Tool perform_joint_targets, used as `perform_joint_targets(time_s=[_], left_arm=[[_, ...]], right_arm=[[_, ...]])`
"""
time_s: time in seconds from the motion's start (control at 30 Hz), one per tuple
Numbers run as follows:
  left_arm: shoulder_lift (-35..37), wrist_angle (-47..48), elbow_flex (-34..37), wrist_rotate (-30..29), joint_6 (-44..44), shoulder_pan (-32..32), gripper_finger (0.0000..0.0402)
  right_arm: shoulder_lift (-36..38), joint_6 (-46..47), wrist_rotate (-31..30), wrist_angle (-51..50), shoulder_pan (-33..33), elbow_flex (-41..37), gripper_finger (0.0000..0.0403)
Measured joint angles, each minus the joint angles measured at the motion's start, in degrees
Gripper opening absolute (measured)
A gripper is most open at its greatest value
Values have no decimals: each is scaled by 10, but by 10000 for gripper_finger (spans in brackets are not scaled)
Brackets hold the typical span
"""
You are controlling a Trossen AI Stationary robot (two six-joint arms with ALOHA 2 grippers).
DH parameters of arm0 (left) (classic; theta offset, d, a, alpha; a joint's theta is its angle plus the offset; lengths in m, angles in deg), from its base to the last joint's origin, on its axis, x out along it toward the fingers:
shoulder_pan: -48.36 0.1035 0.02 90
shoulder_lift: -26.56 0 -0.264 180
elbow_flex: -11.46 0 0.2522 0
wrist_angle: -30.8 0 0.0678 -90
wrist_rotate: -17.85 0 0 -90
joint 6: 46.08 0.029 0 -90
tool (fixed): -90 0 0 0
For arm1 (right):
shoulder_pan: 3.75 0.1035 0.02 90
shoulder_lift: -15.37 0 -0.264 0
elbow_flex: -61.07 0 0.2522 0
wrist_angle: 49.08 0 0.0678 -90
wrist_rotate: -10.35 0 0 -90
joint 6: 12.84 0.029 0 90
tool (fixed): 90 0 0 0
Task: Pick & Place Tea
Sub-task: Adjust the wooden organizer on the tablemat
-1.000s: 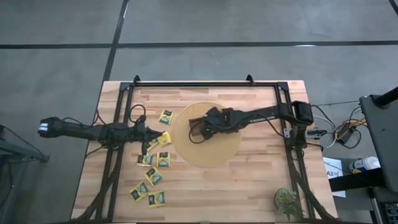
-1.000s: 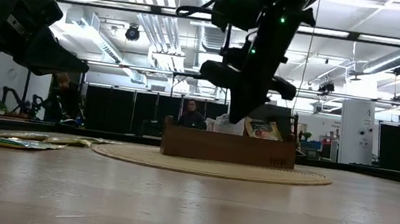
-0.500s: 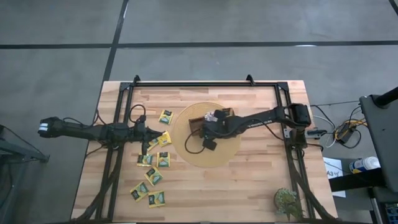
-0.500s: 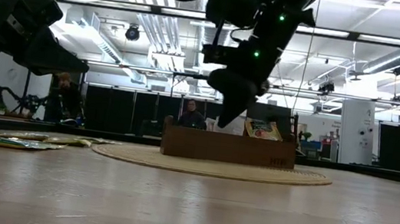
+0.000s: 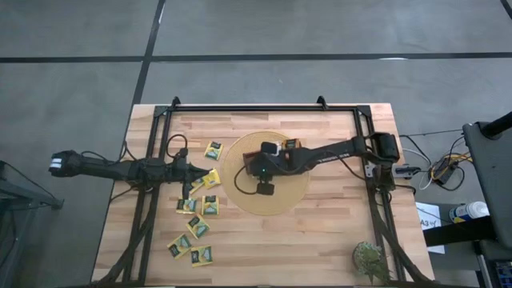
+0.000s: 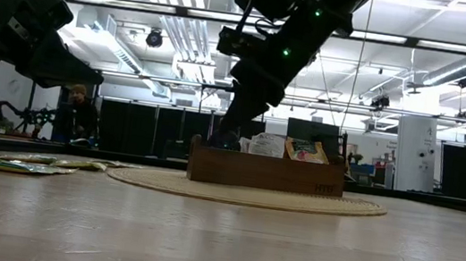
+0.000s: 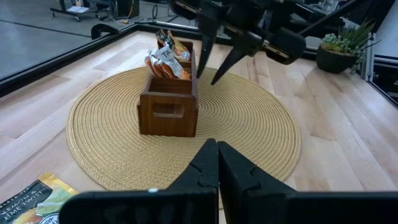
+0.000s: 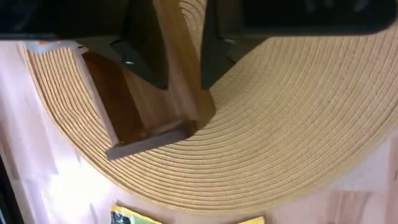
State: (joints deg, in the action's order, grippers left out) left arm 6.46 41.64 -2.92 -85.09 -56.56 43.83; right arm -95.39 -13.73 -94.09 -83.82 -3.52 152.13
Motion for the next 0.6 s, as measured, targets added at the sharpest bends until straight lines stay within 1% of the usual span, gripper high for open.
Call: perform_joint_targets(time_s=[0.13,0.27,0.47,0.6], left_arm=[[0,0,0,0,0,0,0],[0,0,0,0,0,0,0],[0,0,0,0,0,0,0],[0,0,0,0,0,0,0]], right_arm=[[0,-82,38,0,-5,0,140],[0,-75,43,0,-14,0,162],[0,-46,49,-13,-39,-1,165],[0,-37,110,-14,-58,-7,155]])
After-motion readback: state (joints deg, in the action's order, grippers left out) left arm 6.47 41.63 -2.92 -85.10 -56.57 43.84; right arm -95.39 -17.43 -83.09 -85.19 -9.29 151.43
